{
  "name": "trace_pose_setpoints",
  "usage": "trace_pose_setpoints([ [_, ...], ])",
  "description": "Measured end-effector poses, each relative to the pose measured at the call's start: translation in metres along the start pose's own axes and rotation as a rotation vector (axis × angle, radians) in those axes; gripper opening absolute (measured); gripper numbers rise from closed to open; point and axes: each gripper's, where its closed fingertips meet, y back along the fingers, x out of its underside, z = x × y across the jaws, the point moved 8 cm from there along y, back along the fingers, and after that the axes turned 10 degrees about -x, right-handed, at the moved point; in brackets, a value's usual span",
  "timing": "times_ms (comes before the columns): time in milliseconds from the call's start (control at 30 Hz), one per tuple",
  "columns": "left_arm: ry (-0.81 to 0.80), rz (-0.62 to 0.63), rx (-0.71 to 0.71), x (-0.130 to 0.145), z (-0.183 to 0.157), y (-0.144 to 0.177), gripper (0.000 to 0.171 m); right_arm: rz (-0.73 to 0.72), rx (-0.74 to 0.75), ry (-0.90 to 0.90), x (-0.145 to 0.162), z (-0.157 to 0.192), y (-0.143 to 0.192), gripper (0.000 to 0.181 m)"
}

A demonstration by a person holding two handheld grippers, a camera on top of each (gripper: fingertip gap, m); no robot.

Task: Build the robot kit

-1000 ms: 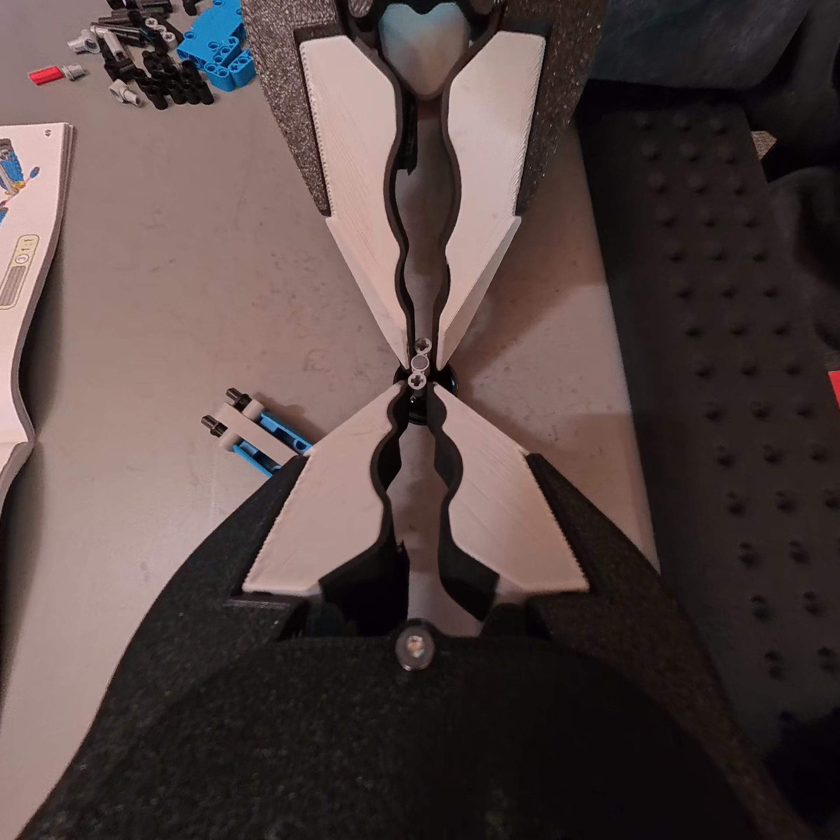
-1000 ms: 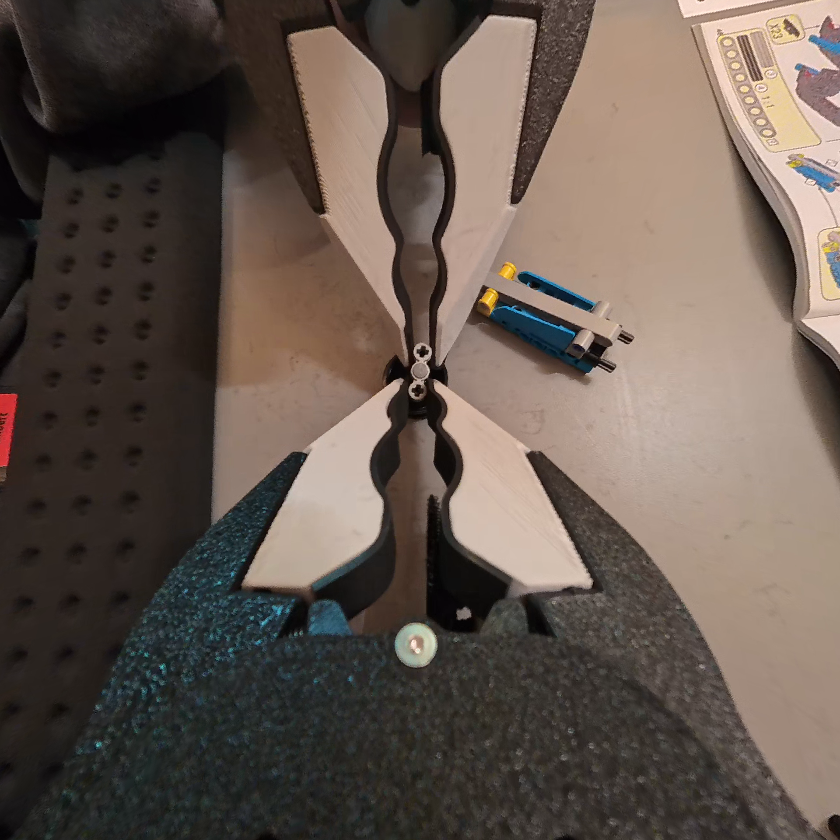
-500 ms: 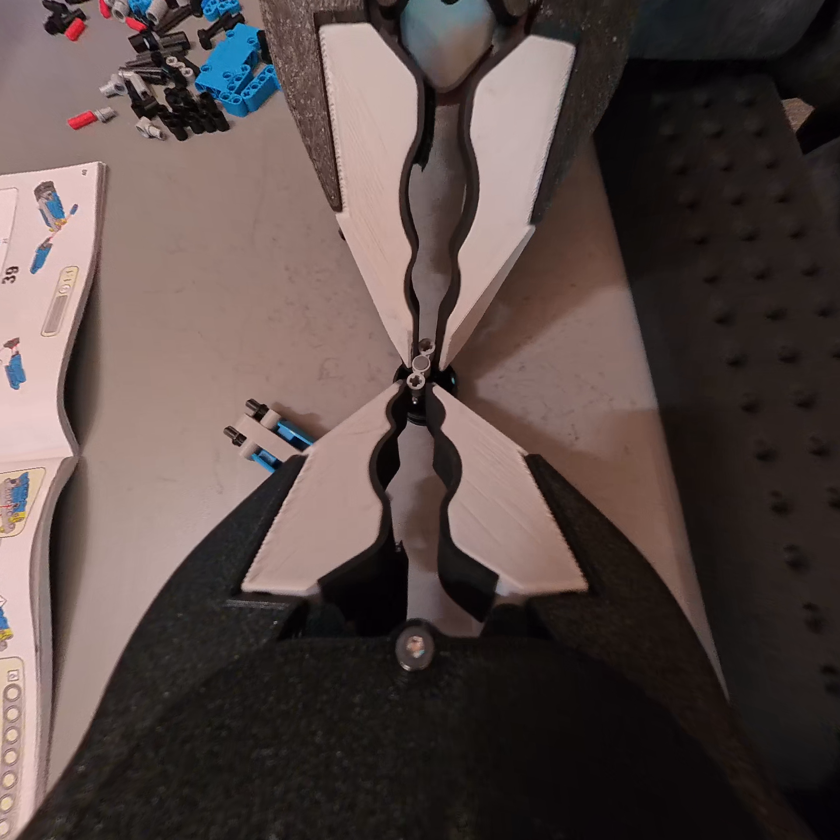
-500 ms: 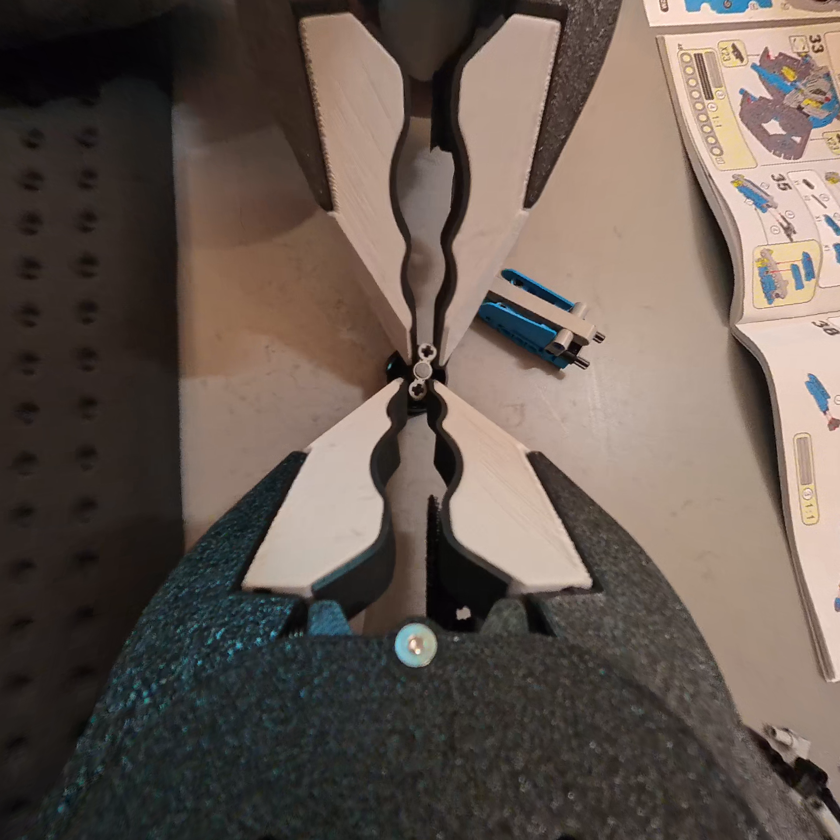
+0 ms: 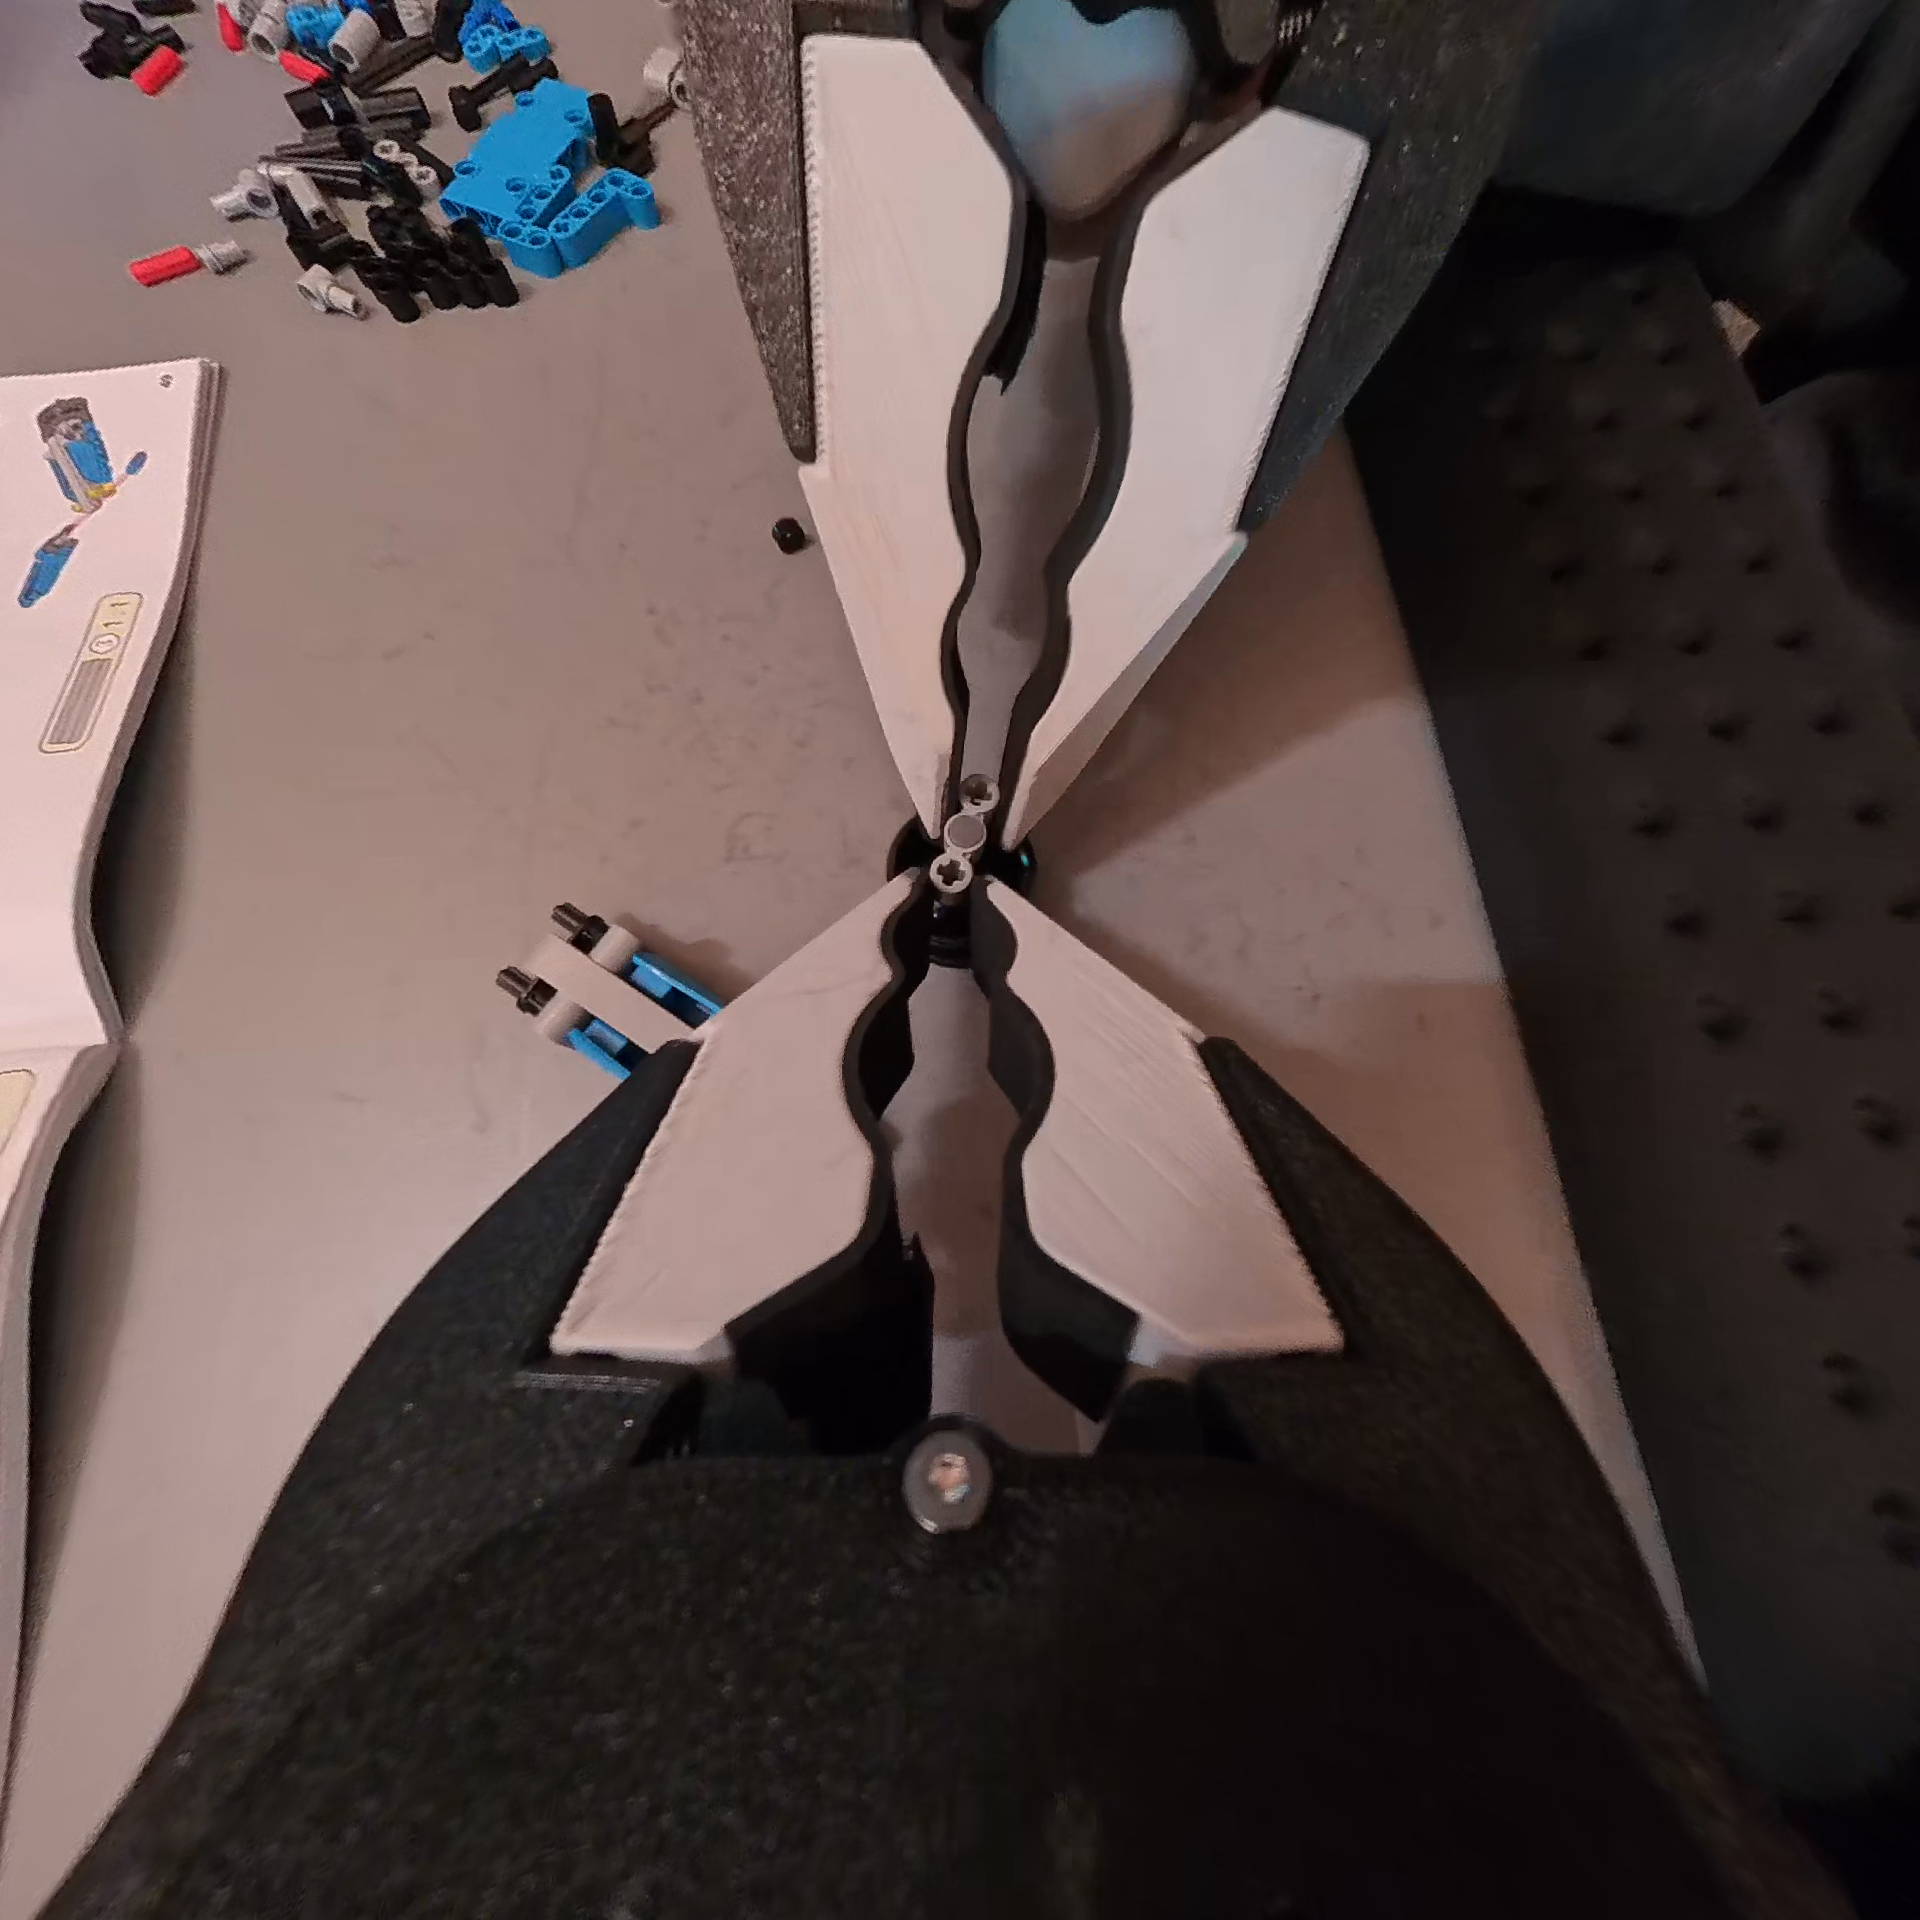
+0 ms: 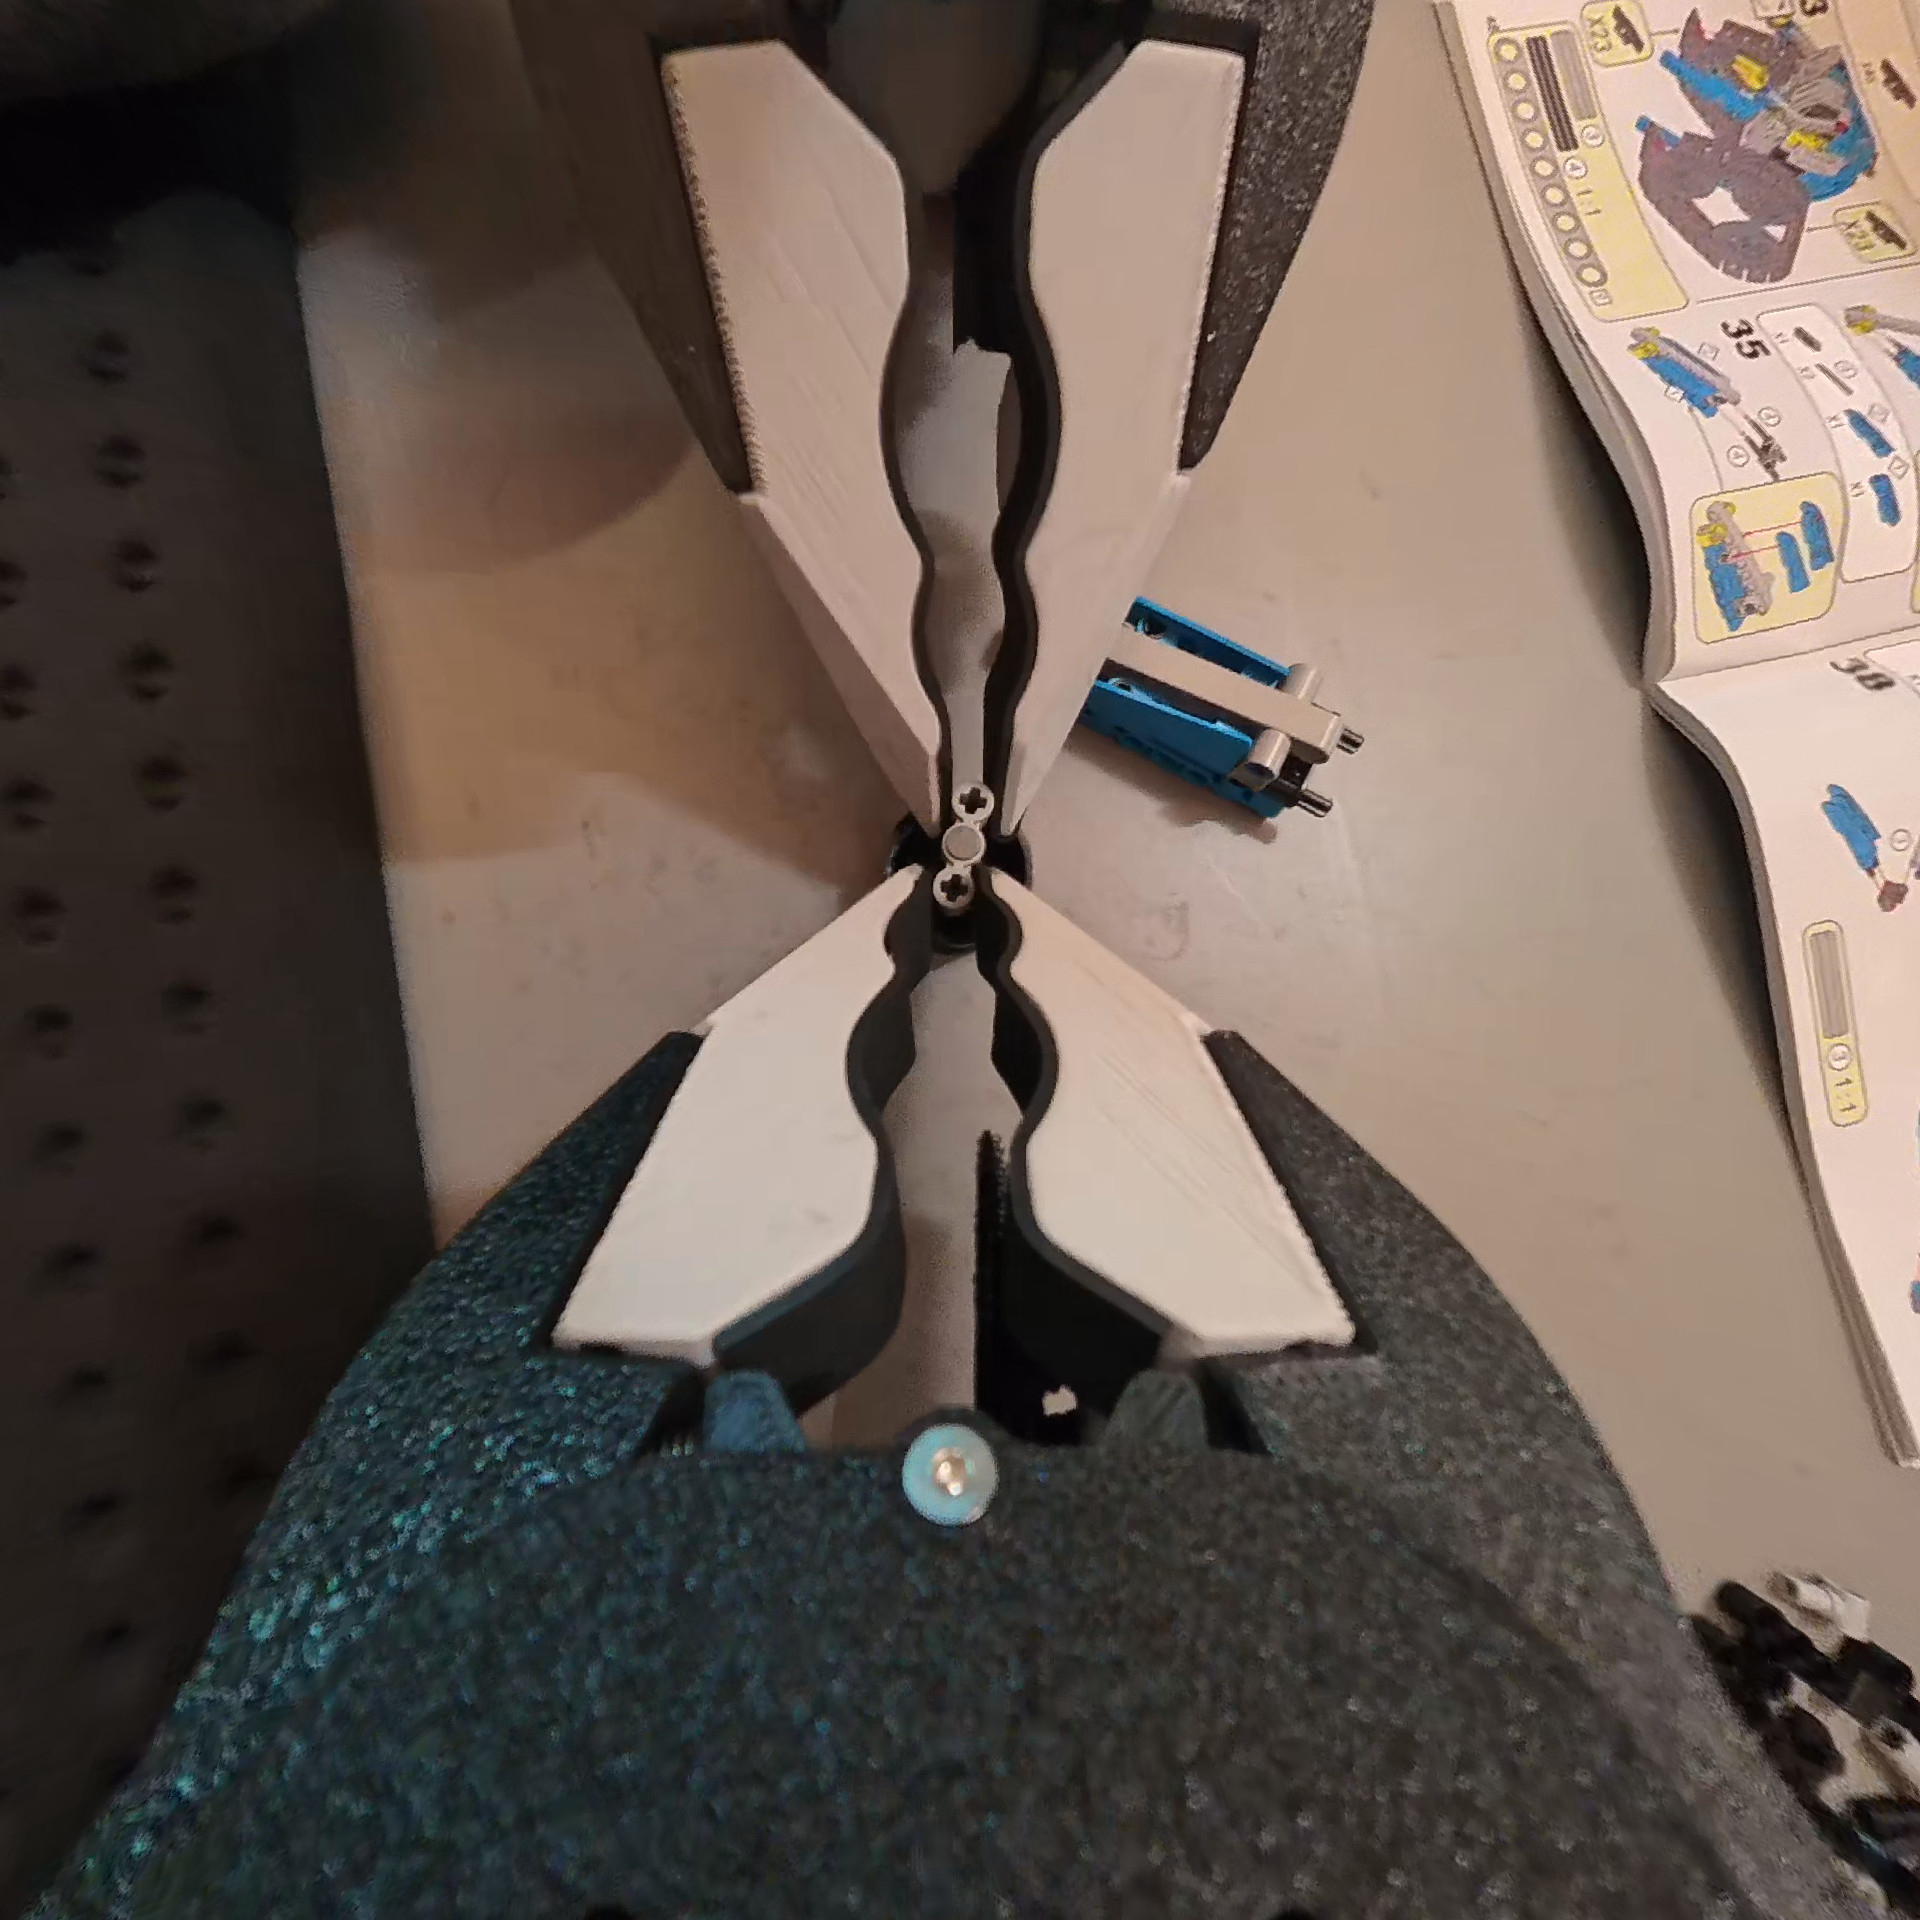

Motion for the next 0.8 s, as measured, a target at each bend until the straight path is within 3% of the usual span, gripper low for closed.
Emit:
trace_pose_setpoints([
  [300,0.016,0.017,0.042,0.0,0.004,-0.001,0.006,-0.043,0.0,0.056,0.004,-0.004,0.0,0.009],
  [467,0.01,0.03,0.035,-0.002,0.004,-0.001,0.006,-0.128,0.097,0.24,-0.001,0.009,0.014,0.021],
  [600,0.013,0.039,0.031,-0.003,0.005,-0.002,0.006,-0.076,0.236,0.395,-0.001,0.018,0.008,0.028],
  [800,0.018,0.047,0.02,-0.004,0.006,-0.002,0.006,-0.013,0.351,0.497,0.001,0.021,0.001,0.019],
])
